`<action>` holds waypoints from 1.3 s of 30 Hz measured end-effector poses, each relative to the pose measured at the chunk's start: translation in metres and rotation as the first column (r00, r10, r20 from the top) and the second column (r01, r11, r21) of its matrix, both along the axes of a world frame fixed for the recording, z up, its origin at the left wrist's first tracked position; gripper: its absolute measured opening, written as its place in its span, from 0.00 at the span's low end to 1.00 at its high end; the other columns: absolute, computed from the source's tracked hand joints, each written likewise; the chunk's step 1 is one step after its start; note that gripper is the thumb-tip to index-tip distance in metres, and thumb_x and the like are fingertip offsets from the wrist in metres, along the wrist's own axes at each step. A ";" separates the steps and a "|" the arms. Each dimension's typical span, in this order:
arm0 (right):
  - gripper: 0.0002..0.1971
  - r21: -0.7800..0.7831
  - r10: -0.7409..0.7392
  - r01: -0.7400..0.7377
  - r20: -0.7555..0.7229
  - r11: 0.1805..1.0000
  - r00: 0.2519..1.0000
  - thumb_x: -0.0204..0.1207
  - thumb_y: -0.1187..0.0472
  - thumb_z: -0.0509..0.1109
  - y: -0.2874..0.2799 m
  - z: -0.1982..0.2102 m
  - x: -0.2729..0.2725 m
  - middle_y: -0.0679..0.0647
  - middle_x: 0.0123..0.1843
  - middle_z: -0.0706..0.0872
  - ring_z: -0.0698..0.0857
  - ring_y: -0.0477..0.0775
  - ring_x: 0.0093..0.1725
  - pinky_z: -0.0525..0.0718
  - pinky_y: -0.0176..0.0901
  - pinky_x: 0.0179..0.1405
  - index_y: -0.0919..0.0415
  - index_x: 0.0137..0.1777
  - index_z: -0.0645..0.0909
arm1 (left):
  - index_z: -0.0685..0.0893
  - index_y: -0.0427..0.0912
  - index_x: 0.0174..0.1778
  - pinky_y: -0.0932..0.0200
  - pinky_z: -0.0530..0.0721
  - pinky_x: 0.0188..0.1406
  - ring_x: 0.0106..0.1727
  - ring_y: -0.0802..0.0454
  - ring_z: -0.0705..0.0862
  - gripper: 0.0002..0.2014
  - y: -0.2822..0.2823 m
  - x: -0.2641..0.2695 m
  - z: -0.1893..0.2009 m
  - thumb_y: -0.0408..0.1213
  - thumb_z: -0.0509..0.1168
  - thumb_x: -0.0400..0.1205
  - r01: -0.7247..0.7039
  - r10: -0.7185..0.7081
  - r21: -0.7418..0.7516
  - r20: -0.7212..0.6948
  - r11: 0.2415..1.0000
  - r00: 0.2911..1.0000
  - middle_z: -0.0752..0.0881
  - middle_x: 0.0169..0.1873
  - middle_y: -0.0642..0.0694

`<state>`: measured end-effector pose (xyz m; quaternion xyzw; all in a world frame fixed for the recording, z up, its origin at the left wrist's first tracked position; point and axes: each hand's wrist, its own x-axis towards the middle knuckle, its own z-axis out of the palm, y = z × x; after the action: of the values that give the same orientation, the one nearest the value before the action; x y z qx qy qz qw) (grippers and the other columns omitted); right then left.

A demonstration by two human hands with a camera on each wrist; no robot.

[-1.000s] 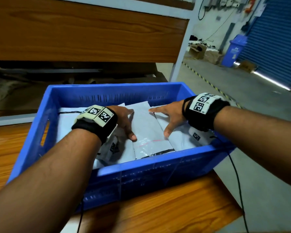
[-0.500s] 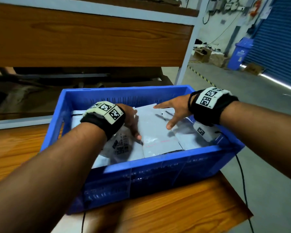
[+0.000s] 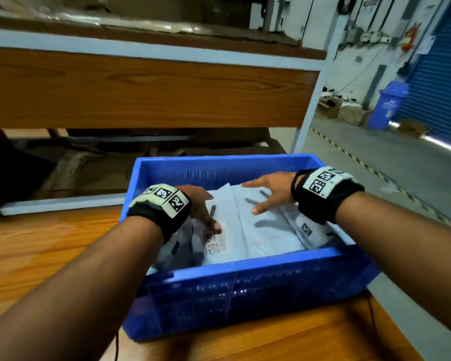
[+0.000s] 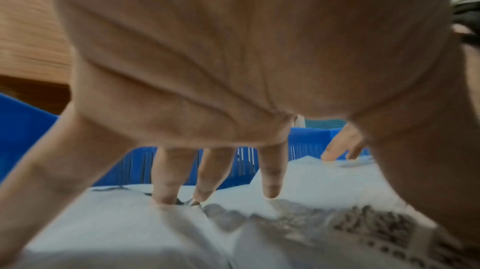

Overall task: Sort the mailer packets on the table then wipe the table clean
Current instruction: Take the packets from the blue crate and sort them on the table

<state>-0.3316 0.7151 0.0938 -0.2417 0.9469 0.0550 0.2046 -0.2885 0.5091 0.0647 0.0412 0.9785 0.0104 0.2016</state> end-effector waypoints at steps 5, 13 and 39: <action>0.32 -0.095 0.079 -0.098 -0.183 0.991 0.980 0.77 0.39 0.66 -0.021 0.034 0.011 0.47 0.78 0.73 0.75 0.51 0.73 0.70 0.39 0.67 0.47 0.80 0.67 | 0.72 0.54 0.77 0.52 0.74 0.70 0.73 0.45 0.75 0.35 -0.011 0.008 0.038 0.61 0.69 0.75 -0.022 0.058 0.145 -0.249 0.989 0.967 0.76 0.74 0.49; 0.28 -0.180 0.220 -0.270 -0.255 0.946 0.942 0.78 0.40 0.67 -0.078 0.095 0.038 0.52 0.70 0.81 0.81 0.52 0.66 0.75 0.39 0.60 0.50 0.76 0.74 | 0.83 0.54 0.67 0.52 0.79 0.67 0.66 0.46 0.82 0.24 -0.076 0.070 0.098 0.57 0.70 0.76 -0.227 0.340 0.296 -0.415 0.928 0.844 0.84 0.66 0.50; 0.25 -0.357 0.676 -0.684 -0.168 0.636 0.717 0.75 0.38 0.69 -0.507 -0.055 0.334 0.54 0.70 0.77 0.78 0.57 0.66 0.76 0.46 0.63 0.49 0.68 0.79 | 0.81 0.51 0.69 0.53 0.78 0.66 0.69 0.49 0.80 0.24 -0.393 0.515 -0.073 0.54 0.69 0.78 -0.769 0.907 0.483 -0.253 0.419 0.336 0.83 0.67 0.49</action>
<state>0.0020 0.2083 0.0386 -0.6154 0.7785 -0.0618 0.1069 0.2263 0.1164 -0.0085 -0.4451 0.8579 0.2400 -0.0909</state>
